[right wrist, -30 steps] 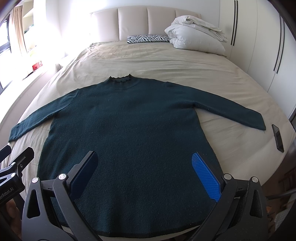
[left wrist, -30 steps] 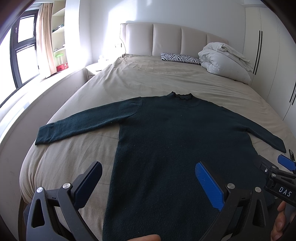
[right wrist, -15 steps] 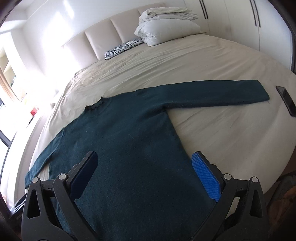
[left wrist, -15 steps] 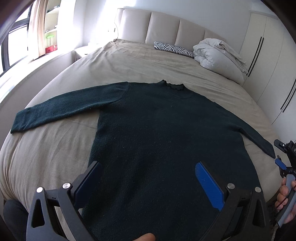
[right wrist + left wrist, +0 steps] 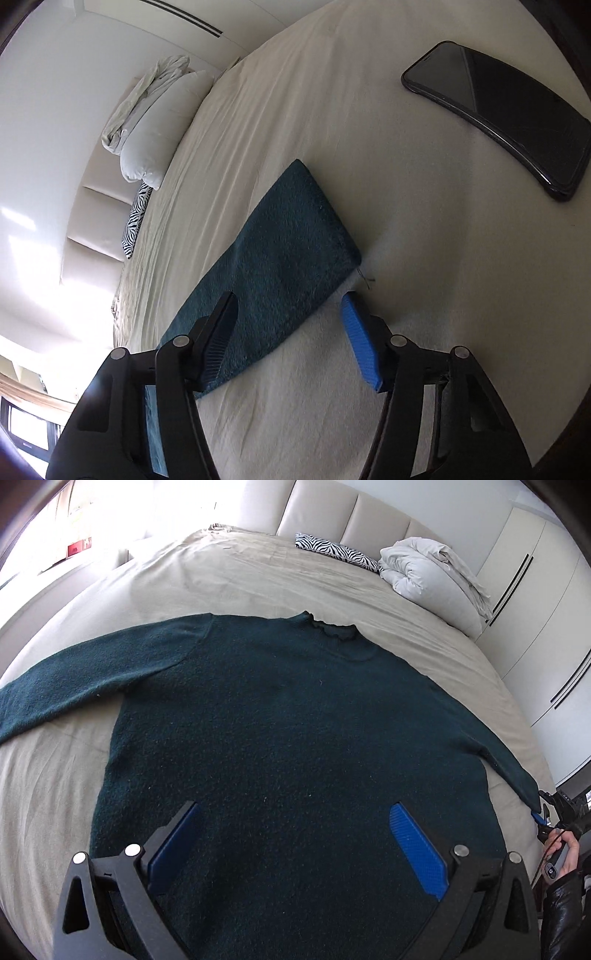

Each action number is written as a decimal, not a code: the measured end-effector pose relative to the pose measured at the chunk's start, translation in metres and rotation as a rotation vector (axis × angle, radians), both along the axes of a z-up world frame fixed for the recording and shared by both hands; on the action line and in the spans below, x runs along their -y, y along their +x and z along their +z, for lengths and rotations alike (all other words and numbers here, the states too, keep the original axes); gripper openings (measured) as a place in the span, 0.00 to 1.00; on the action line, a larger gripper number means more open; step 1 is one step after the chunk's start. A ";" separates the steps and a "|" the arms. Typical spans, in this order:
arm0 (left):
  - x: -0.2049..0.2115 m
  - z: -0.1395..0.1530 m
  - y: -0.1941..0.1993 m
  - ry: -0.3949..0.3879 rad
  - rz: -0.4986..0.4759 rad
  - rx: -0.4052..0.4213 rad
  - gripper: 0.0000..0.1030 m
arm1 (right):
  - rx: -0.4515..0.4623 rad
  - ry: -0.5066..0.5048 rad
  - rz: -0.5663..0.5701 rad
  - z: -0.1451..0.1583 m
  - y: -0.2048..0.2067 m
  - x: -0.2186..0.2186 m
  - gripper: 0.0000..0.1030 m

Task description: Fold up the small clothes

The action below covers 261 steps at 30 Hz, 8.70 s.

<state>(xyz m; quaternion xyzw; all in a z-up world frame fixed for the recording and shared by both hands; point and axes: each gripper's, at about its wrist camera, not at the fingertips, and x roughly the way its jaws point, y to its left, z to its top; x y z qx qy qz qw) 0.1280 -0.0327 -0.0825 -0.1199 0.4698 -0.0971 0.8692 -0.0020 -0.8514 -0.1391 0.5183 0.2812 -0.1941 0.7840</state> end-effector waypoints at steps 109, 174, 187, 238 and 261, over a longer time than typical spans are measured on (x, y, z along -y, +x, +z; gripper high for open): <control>-0.045 -0.069 0.153 -0.193 0.083 0.114 0.11 | -0.125 -0.154 0.639 -0.014 0.289 -0.197 0.09; -0.440 -0.102 -0.019 -0.794 1.108 0.136 0.07 | 0.253 -0.368 0.772 0.129 0.071 -0.501 0.97; -0.237 0.048 0.086 -0.116 0.532 0.300 0.08 | 0.207 -0.276 0.651 0.075 0.059 -0.425 0.93; -0.168 -0.003 0.090 -0.082 0.221 0.212 0.65 | -0.224 -0.259 0.941 -0.024 0.278 -0.448 0.14; -0.158 -0.046 0.192 -0.094 0.189 0.010 0.57 | -0.199 -0.448 0.953 -0.015 0.286 -0.411 0.07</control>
